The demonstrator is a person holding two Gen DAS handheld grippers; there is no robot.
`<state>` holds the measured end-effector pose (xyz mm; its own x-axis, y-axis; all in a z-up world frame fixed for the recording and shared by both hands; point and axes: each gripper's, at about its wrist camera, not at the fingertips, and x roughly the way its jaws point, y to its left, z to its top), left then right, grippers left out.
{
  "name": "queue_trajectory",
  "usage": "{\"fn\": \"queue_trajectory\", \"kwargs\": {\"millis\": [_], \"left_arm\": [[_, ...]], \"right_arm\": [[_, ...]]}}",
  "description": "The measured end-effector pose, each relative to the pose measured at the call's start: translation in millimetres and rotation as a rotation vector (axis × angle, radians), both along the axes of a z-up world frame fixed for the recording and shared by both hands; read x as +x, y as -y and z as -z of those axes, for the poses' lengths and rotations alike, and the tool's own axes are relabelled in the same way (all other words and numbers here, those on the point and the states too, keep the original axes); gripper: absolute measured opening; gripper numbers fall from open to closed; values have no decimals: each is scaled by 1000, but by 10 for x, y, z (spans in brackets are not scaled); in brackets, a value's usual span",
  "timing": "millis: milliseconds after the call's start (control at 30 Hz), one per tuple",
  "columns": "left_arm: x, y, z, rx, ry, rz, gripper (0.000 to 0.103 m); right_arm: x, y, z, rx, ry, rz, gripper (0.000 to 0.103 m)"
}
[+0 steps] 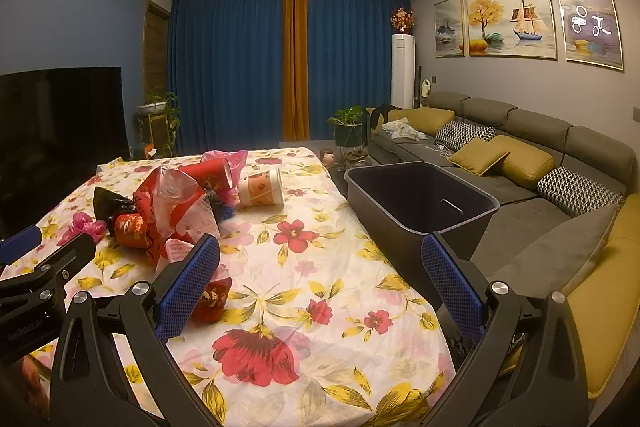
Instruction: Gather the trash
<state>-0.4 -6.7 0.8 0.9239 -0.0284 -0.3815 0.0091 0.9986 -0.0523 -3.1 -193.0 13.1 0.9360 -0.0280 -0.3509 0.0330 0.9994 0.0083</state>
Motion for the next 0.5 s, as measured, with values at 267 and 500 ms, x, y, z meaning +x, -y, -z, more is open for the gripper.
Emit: {"fn": "queue_trajectory", "kwargs": {"millis": [267, 500], "left_arm": [[16, -5, 28, -6, -3, -1, 96], [37, -20, 44, -8, -8, -5, 96]], "right_arm": [[-3, 6, 7, -1, 3, -2, 98], [10, 3, 27, 0, 0, -6, 98]]}}
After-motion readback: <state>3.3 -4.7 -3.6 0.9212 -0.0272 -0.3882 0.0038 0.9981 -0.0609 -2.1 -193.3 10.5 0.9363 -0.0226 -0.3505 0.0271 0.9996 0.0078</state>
